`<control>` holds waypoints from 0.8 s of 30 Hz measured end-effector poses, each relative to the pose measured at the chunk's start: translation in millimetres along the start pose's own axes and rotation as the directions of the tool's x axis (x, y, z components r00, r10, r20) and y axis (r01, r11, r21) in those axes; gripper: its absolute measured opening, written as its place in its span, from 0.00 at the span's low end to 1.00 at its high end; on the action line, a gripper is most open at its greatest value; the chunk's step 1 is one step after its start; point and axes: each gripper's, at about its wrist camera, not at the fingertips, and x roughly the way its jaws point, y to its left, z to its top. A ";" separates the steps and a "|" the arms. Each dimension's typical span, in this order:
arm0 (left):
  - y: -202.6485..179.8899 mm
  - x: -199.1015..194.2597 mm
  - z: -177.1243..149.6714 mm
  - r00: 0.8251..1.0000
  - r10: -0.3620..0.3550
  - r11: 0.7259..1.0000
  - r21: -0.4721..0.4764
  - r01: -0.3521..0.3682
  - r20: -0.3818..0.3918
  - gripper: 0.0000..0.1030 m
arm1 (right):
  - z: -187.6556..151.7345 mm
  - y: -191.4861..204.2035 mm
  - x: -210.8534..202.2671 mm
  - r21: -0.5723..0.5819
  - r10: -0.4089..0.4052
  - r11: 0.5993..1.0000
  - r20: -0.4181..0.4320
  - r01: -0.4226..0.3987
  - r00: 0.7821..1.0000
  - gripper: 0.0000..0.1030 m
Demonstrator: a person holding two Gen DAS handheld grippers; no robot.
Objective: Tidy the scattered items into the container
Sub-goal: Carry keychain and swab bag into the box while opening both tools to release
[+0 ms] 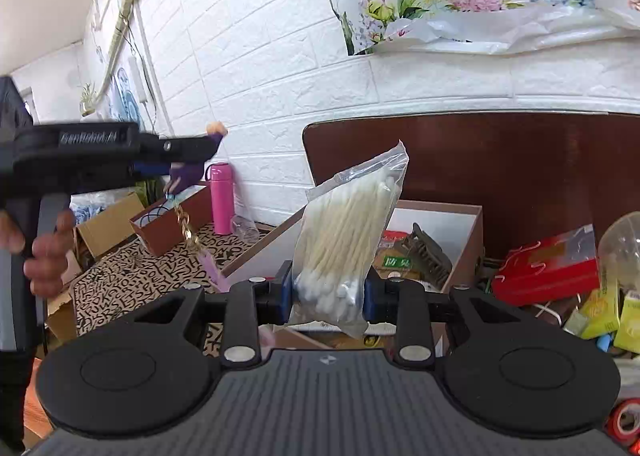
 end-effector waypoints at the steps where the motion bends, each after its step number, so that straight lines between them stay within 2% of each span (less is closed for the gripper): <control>1: 5.8 6.0 7.0 1.000 0.009 1.000 -0.015 -0.008 0.003 0.27 | 1.8 -0.4 5.7 -0.002 -0.003 1.000 -0.006 0.003 1.000 0.35; 3: 16.2 16.9 18.6 1.000 0.021 0.999 -0.037 -0.021 0.004 0.27 | 3.3 -1.7 16.9 -0.006 -0.010 1.000 -0.016 0.010 1.000 0.35; 8: 37.4 44.9 24.8 0.994 0.107 0.994 -0.015 -0.107 -0.007 0.27 | 3.8 -6.7 44.1 0.001 -0.010 1.000 -0.056 0.010 0.998 0.36; 17: 98.2 94.4 -17.3 0.970 0.187 0.978 -0.063 -0.199 -0.158 0.27 | -7.5 -16.0 81.5 0.025 -0.005 1.000 -0.134 0.008 0.991 0.36; 21: 112.7 107.2 -31.3 0.957 0.211 0.972 -0.060 -0.227 -0.197 0.28 | -8.7 -19.1 90.0 0.035 -0.006 0.999 -0.152 0.012 0.988 0.36; 24: 117.4 113.8 -36.9 0.955 0.206 0.971 -0.075 -0.226 -0.215 0.31 | -9.2 -18.8 95.0 0.040 -0.008 0.999 -0.161 0.014 0.987 0.36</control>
